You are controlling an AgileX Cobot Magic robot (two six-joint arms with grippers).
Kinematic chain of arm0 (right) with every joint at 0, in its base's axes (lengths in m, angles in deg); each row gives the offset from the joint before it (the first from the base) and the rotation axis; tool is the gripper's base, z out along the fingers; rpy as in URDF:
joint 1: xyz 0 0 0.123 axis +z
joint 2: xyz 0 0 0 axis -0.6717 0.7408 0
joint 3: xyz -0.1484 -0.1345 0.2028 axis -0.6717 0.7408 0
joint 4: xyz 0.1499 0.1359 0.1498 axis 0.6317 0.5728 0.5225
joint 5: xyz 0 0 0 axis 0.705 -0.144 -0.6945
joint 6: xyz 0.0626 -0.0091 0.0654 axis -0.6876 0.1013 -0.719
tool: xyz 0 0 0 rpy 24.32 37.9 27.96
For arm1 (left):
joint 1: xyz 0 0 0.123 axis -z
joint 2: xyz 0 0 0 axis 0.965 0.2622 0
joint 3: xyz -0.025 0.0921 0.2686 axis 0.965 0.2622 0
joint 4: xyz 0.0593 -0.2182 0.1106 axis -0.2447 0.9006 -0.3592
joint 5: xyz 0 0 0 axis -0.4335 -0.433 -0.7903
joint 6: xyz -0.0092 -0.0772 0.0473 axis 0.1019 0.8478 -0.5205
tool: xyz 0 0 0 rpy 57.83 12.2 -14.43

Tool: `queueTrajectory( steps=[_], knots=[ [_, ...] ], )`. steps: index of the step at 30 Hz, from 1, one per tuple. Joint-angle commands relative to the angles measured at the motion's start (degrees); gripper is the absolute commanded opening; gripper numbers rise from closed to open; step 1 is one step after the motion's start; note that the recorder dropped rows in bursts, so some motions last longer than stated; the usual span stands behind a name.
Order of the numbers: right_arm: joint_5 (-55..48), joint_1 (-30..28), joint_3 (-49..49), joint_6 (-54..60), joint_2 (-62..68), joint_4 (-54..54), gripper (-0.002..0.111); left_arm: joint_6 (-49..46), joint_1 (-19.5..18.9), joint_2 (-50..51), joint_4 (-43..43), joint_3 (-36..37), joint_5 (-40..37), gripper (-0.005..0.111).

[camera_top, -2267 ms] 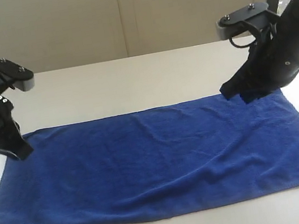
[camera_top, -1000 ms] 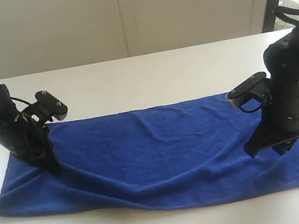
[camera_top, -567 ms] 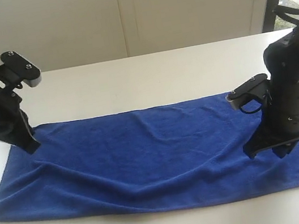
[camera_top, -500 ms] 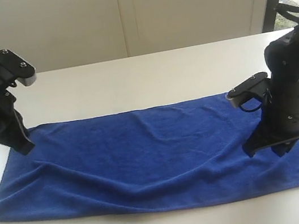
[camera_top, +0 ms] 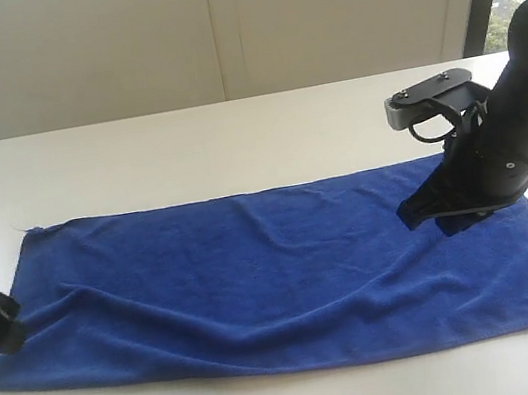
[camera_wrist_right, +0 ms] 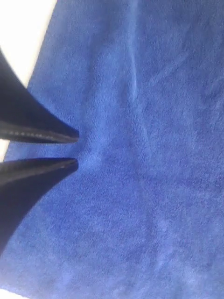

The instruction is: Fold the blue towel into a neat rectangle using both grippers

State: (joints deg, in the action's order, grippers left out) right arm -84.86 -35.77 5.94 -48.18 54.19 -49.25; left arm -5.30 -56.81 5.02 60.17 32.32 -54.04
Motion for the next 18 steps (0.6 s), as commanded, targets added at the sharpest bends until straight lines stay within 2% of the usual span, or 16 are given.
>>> queueTrajectory(
  steps=[1, 3, 5, 6, 7, 8, 9, 10, 11, 13, 15, 18],
  knots=[
    [-0.1, -0.1, 0.2, 5.1, -0.8, 5.6, 0.012, 2.3, -0.8, -3.2, 11.1, 9.3, 13.5, 0.000],
    [-0.1, -0.1, 0.2, 5.1, -0.8, 5.8, 0.012, -2.8, -1.6, -3.7, 22.6, 9.7, 17.9, 0.000],
    [0.3, -0.1, 0.2, 5.1, -0.8, 5.8, 0.012, -20.6, -1.9, -3.7, 44.0, 7.8, 19.3, 0.000],
    [0.4, -0.1, 0.2, 5.1, -0.8, 5.9, 0.012, -27.4, -1.9, -3.7, 51.2, 7.1, 18.3, 0.000],
    [0.4, -0.1, 0.2, 5.1, -0.8, 6.2, 0.012, -41.6, -1.9, -3.2, 66.9, 5.6, 13.4, 0.000],
    [0.5, -0.1, 0.2, 5.1, -0.8, 6.4, 0.012, -50.1, -2.0, -2.9, 74.7, 4.9, 9.1, 0.000],
    [0.5, -0.1, 0.2, 5.1, -0.8, 6.5, 0.012, -63.0, -2.9, -1.0, 86.3, 4.3, -3.2, 0.000],
    [0.3, -0.1, 0.2, 5.1, -0.8, 6.5, 0.012, -66.5, -3.9, 0.3, 90.1, 3.8, -10.2, 0.000],
    [-0.2, -0.1, 0.2, 5.1, -0.8, 6.5, 0.012, -68.4, -6.0, 3.2, 92.6, 3.5, -21.9, 0.000],
    [-0.6, -0.1, 0.2, 5.2, -0.8, 6.5, 0.012, -68.1, -9.6, 7.3, 87.9, 3.4, -32.8, 0.000],
    [-0.6, -0.1, 0.2, 5.2, -0.8, 6.5, 0.012, -66.2, -12.0, 9.0, 83.7, 4.1, -34.0, 0.000],
    [-0.5, -0.1, 0.2, 5.2, -0.8, 6.5, 0.012, -64.9, -17.7, 9.6, 80.6, 6.4, -31.7, 0.000]
  ],
)
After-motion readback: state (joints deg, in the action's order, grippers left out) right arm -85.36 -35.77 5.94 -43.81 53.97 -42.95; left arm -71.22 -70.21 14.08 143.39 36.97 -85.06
